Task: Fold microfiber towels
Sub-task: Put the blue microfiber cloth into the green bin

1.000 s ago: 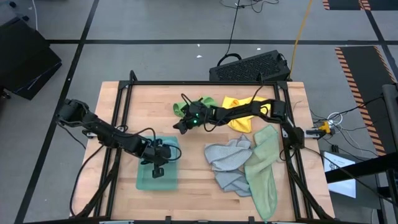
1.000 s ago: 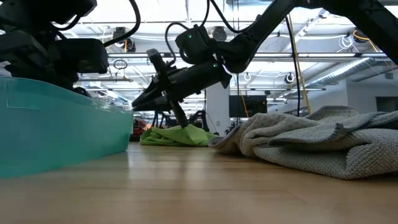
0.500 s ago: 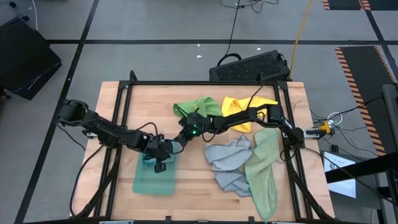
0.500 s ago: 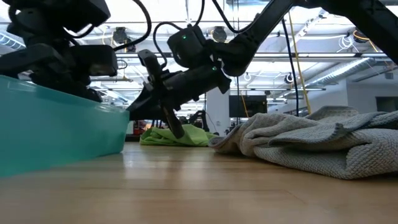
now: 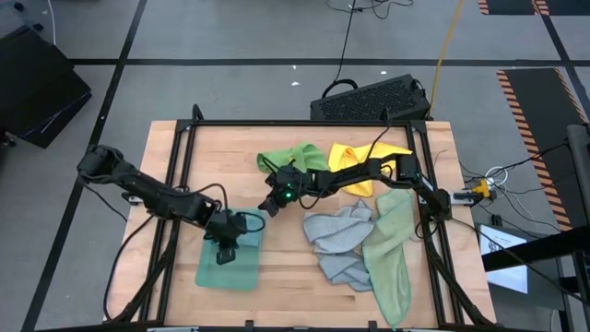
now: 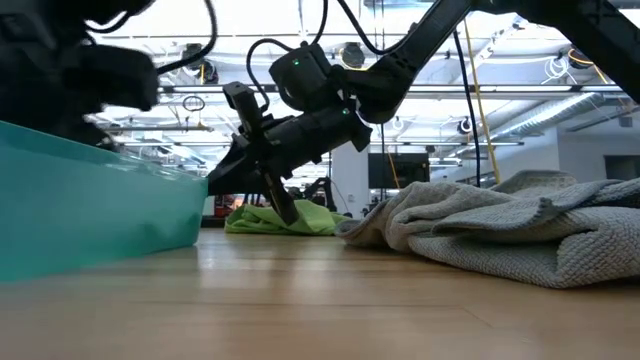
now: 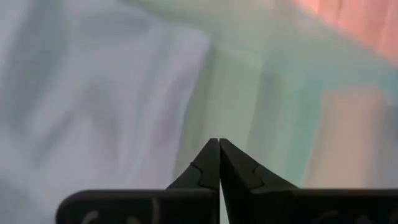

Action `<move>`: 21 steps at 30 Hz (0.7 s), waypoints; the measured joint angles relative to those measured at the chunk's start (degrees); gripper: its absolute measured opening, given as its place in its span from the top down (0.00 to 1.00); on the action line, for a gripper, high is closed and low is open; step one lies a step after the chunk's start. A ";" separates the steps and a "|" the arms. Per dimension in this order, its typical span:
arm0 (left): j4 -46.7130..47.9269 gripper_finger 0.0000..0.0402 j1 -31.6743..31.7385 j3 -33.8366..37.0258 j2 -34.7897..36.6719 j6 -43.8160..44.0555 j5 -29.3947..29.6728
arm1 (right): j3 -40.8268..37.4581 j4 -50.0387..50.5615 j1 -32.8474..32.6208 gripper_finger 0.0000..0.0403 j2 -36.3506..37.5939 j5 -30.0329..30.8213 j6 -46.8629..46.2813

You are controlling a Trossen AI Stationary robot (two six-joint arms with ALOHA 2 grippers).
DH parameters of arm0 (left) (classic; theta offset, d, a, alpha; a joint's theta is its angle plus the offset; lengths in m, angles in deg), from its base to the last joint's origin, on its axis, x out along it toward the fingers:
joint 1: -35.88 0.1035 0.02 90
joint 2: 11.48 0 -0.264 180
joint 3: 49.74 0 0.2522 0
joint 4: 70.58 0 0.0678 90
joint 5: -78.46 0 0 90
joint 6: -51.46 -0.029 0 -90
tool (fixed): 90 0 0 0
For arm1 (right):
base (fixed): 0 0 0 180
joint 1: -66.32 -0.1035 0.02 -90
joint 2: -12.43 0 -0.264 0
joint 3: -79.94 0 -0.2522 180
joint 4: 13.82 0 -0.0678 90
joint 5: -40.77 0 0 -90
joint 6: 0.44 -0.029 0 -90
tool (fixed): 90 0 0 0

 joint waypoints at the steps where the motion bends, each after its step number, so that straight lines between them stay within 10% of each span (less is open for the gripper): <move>1: 0.85 0.98 -0.82 0.38 0.00 0.38 -0.18 | 0.00 0.04 -0.04 1.00 0.00 0.00 0.09; 21: 2.35 0.99 -1.31 5.57 -0.75 9.85 -0.68 | 0.00 1.13 -2.78 1.00 0.00 -1.48 5.79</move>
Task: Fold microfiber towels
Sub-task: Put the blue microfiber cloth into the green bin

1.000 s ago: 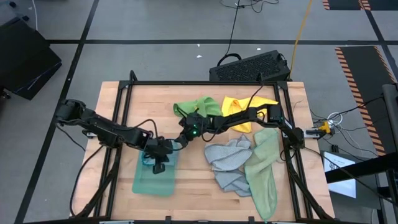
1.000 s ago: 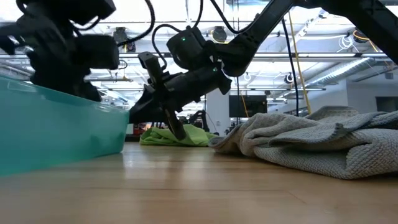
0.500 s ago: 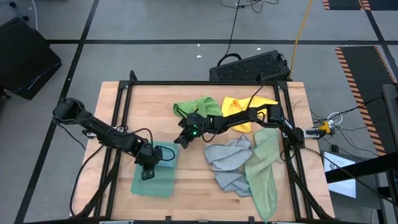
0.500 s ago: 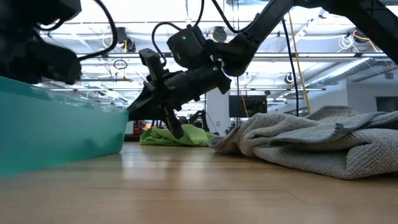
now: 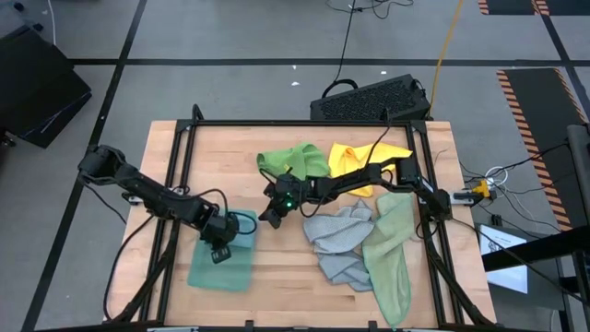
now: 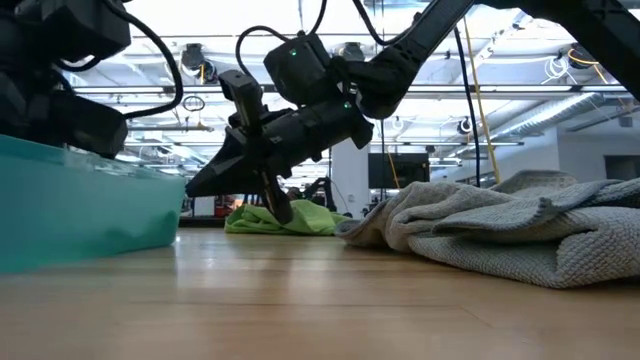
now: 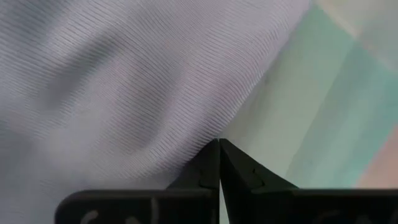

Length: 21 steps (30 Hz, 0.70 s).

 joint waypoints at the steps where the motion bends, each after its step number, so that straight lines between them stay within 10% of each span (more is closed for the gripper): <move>1: 1.16 0.99 0.00 -0.57 0.31 -0.42 -1.18 | 0.00 0.15 0.32 1.00 0.00 -0.37 -0.40; 15: 11.90 0.99 -1.62 -4.91 -0.87 -6.97 -3.43 | 0.80 -14.55 4.47 1.00 0.00 6.19 -20.07; 21: 12.09 0.99 -1.53 -2.82 -1.86 -6.77 -3.44 | 7.82 -5.28 4.75 1.00 -1.64 10.45 -18.39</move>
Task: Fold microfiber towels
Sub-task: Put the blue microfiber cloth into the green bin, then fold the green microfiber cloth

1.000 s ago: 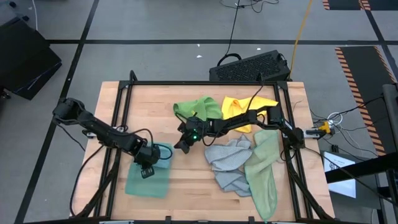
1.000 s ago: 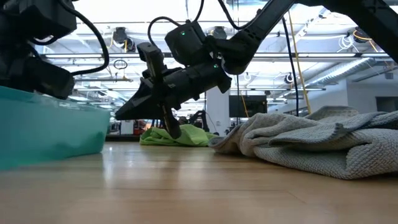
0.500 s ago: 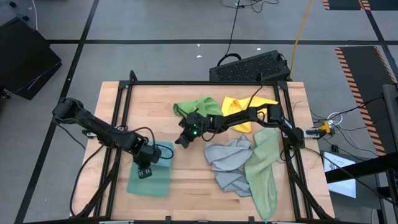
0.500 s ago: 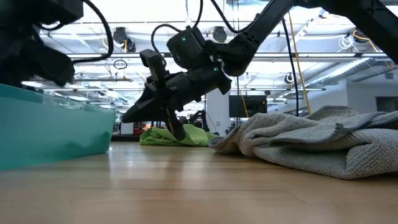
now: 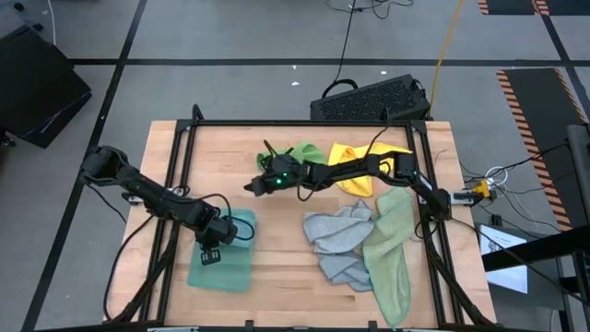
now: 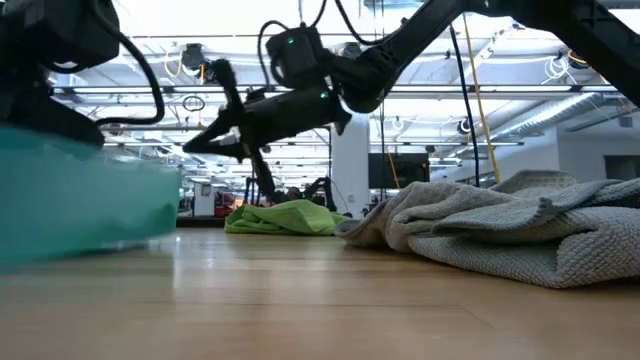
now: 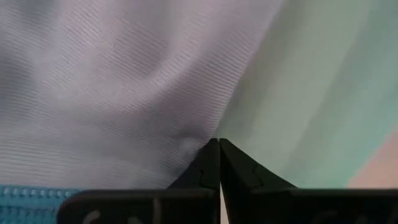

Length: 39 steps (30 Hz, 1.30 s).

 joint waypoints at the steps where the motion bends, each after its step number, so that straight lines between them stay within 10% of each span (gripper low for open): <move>1: 0.06 0.99 0.00 0.26 0.04 -0.14 -0.08 | 1.37 0.68 0.16 1.00 -1.07 -0.07 -1.18; 31: 15.13 1.00 2.73 -12.32 0.04 -8.09 0.30 | 8.95 4.36 1.09 1.00 -6.40 -22.90 -3.93; 39: 20.69 0.99 3.79 -23.97 0.08 -11.66 6.81 | 8.95 26.80 4.45 1.00 4.80 -23.36 10.30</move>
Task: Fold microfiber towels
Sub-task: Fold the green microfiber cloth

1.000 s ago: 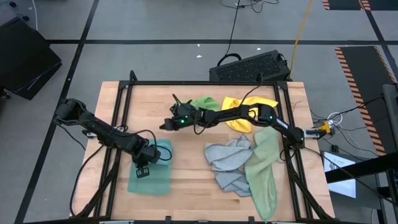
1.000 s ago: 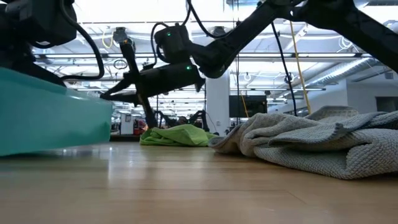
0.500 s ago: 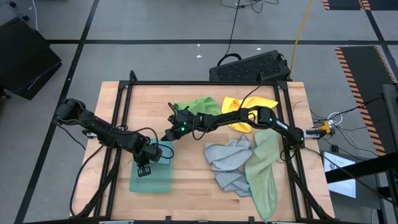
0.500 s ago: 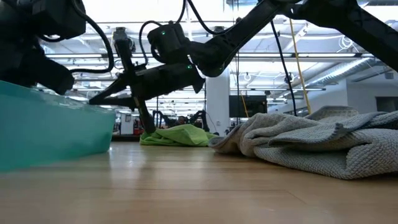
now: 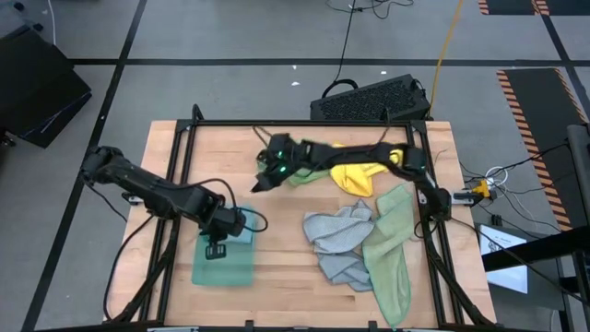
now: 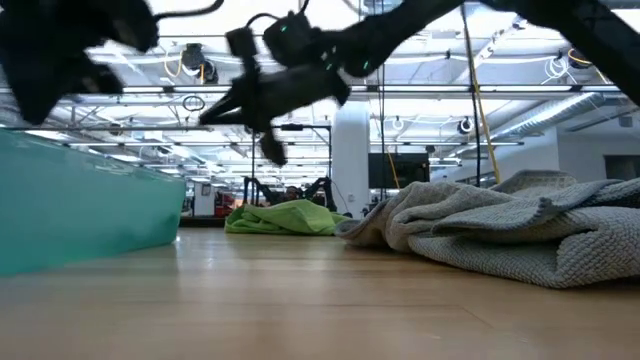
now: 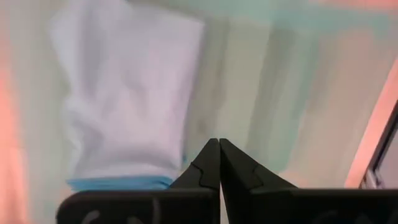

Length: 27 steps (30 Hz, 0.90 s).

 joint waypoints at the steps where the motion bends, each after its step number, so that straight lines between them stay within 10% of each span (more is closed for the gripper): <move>1: 0.62 0.99 0.51 -1.22 0.00 -0.02 1.32 | 0.00 4.74 0.42 1.00 1.86 1.01 2.44; 13: -2.03 0.99 13.16 -11.94 0.02 -11.86 17.36 | -0.02 46.99 1.57 1.00 22.83 25.74 23.08; 27: -12.78 0.94 23.86 -21.70 0.03 -36.04 20.44 | -13.58 53.72 1.61 1.00 45.12 32.73 27.17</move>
